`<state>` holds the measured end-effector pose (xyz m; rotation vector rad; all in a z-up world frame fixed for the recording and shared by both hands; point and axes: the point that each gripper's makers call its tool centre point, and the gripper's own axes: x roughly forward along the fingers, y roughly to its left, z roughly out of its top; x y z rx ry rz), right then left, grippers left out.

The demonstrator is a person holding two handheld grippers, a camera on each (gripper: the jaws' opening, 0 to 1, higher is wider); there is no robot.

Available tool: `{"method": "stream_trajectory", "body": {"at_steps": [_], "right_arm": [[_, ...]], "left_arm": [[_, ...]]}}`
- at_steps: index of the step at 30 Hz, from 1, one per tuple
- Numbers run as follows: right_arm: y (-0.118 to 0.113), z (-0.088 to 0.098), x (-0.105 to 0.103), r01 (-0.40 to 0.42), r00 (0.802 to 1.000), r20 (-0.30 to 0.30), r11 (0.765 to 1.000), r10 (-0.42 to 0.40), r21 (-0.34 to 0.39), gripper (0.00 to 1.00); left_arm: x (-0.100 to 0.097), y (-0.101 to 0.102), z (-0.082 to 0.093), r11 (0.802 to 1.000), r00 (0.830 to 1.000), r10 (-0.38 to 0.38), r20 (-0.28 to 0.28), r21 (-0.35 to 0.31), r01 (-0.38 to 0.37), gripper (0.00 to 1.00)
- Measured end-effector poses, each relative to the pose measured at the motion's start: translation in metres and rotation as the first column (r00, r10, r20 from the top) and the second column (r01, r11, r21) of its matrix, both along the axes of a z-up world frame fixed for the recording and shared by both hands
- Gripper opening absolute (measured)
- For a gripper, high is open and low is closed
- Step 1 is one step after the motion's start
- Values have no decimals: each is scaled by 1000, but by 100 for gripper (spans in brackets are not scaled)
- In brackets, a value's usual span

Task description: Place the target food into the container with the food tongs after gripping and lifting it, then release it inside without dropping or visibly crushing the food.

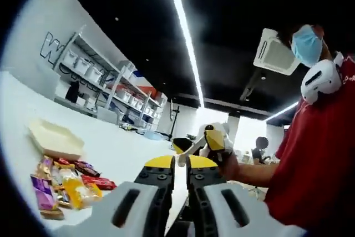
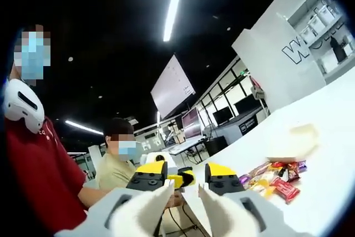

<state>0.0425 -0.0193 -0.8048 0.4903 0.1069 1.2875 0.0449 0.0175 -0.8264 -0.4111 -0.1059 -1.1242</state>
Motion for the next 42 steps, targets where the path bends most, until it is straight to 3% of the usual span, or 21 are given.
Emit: {"method": "stream_trajectory", "body": {"at_steps": [4,7,10,15,17,21,25,26,28,30,32,36,42], "right_arm": [[0,-6,9,27,999,-20,999,-28,-18,22],[1,-9,10,32,999,-26,999,-33,-27,22],[1,-12,13,43,999,-27,998,-44,-36,22],[1,-20,21,72,996,-51,996,-75,-57,22],[-1,-28,29,105,987,-116,992,-114,-75,21],[-5,-34,41,158,979,-118,983,-169,-95,21],[-10,-39,54,201,968,-126,973,-215,-114,21],[-10,-40,55,208,967,-124,971,-223,-119,21],[-11,-45,61,235,962,-106,961,-252,-148,21],[-11,-48,65,254,959,-86,952,-271,-170,21],[-12,-52,68,269,954,-86,945,-288,-184,20],[-17,-56,79,314,932,-132,933,-338,-176,18],[-16,-63,85,304,925,-178,934,-336,-186,13]], "left_arm": [[8,9,-4,996,996,85,-3,15,-85,9],[15,13,-9,993,991,115,-66,1,-116,30],[20,17,-13,990,986,144,-87,6,-144,44],[25,22,-21,981,978,192,-83,49,-188,48],[29,25,-24,973,970,225,-91,66,-219,53],[29,27,-25,967,964,250,-95,84,-242,55],[39,37,-34,935,935,341,-95,138,-327,65],[40,38,-36,932,933,348,-93,145,-333,65],[46,46,-47,904,915,397,-73,200,-377,63],[46,49,-46,908,914,398,-79,174,-381,64],[44,50,-44,918,913,390,-119,131,-374,63],[42,50,-52,904,907,408,-101,182,-387,62],[38,48,-46,907,909,405,-95,169,-386,61]]}}
